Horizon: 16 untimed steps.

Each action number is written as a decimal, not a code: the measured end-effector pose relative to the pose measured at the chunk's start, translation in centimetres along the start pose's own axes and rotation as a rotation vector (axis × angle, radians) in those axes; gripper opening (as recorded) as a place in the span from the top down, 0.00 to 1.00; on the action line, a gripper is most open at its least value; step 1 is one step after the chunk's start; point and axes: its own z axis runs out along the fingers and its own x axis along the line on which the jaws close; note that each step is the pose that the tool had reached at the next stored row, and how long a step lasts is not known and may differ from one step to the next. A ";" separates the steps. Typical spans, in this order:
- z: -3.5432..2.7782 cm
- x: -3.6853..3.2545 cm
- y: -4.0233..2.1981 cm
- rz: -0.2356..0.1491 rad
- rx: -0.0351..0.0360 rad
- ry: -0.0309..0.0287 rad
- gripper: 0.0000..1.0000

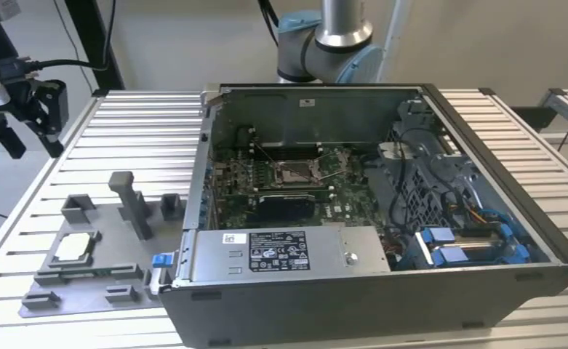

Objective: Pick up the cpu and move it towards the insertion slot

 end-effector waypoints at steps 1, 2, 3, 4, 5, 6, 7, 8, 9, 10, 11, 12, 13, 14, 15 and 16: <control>0.00 0.00 0.00 0.000 0.0000 0.0000 0.00; 0.00 0.00 0.00 0.000 0.0000 0.0000 0.00; 0.00 0.00 0.00 0.000 0.0000 0.0000 0.00; 0.00 0.00 0.00 0.000 0.0000 -0.0001 0.00; 0.00 0.00 0.00 0.000 0.0000 0.0000 0.00; 0.00 0.00 0.00 0.000 0.0000 -0.0001 0.00; 0.00 0.00 0.00 0.000 0.0000 -0.0001 0.00; 0.00 0.00 0.00 0.000 0.0000 0.0000 0.00; 0.02 0.00 0.00 0.000 0.0001 0.0001 0.00; 0.11 0.00 -0.01 0.000 0.0000 0.0000 0.00; 0.22 0.01 -0.01 0.000 0.0000 -0.0001 0.00; 0.35 0.03 -0.02 0.000 0.0000 0.0000 0.00; 0.49 0.07 -0.02 0.000 0.0000 0.0000 0.00; 0.66 0.12 -0.03 0.000 0.0000 0.0000 0.00; 0.82 0.15 -0.03 0.000 0.0001 0.0000 0.00; 1.02 0.18 -0.04 0.000 0.0001 0.0000 0.00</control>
